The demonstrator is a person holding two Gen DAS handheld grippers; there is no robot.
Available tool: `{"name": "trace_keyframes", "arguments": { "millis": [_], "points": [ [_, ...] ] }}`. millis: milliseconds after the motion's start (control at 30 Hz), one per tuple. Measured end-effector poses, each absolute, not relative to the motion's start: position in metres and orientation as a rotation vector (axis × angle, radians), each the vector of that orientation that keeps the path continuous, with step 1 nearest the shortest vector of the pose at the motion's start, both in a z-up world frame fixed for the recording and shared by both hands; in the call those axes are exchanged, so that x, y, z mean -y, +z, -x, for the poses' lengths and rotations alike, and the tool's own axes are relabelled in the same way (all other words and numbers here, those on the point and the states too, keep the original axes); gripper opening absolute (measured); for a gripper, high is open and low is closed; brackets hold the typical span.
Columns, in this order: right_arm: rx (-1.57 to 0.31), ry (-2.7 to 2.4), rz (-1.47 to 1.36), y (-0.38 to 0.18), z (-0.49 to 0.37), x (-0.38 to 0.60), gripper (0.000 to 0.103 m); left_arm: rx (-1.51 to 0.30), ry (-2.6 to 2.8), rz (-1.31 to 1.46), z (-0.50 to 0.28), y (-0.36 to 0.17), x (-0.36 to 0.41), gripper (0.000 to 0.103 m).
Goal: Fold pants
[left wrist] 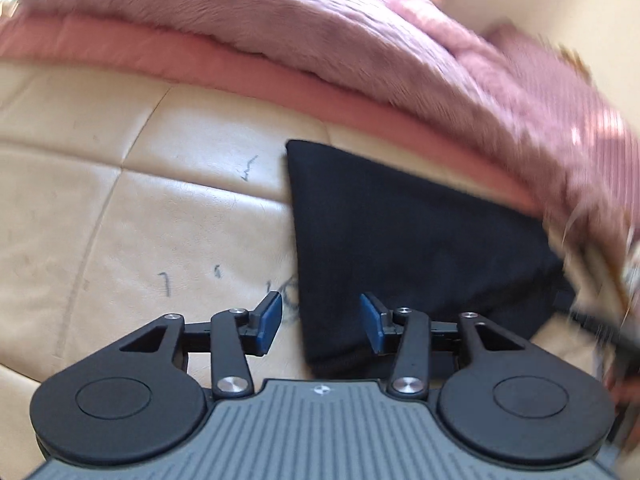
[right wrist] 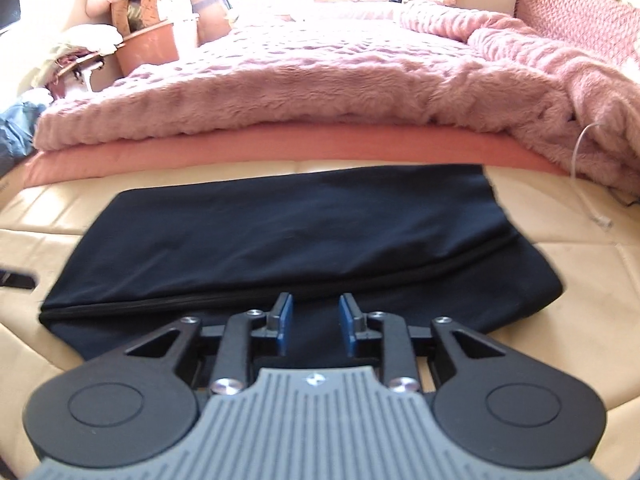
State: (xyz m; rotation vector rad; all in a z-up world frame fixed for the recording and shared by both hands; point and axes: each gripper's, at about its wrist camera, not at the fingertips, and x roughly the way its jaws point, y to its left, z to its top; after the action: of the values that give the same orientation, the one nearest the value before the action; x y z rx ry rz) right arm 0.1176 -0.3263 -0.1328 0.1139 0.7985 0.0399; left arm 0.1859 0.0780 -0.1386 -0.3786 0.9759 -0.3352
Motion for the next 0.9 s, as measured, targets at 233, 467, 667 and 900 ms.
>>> {"name": "trace_keyframes", "arguments": {
  "millis": [233, 467, 667, 900],
  "points": [
    [-0.822, 0.047, -0.178, -0.140, -0.118, 0.306, 0.022, -1.014, -0.314, 0.639, -0.227, -0.177, -0.076, 0.052],
    [-0.813, 0.045, -0.209, -0.146, -0.113, 0.309, 0.022, -0.994, -0.331, 0.758, -0.236, -0.190, -0.084, 0.057],
    [-0.813, 0.051, -0.223, -0.150, -0.112, 0.310, 0.022, -0.973, -0.335, 0.781, -0.231, -0.189, -0.078, 0.052],
    [-0.801, 0.055, -0.226, -0.148, -0.112, 0.312, 0.022, -1.053, -0.331, 0.743, -0.237, -0.188, -0.081, 0.031]
  ]
}}
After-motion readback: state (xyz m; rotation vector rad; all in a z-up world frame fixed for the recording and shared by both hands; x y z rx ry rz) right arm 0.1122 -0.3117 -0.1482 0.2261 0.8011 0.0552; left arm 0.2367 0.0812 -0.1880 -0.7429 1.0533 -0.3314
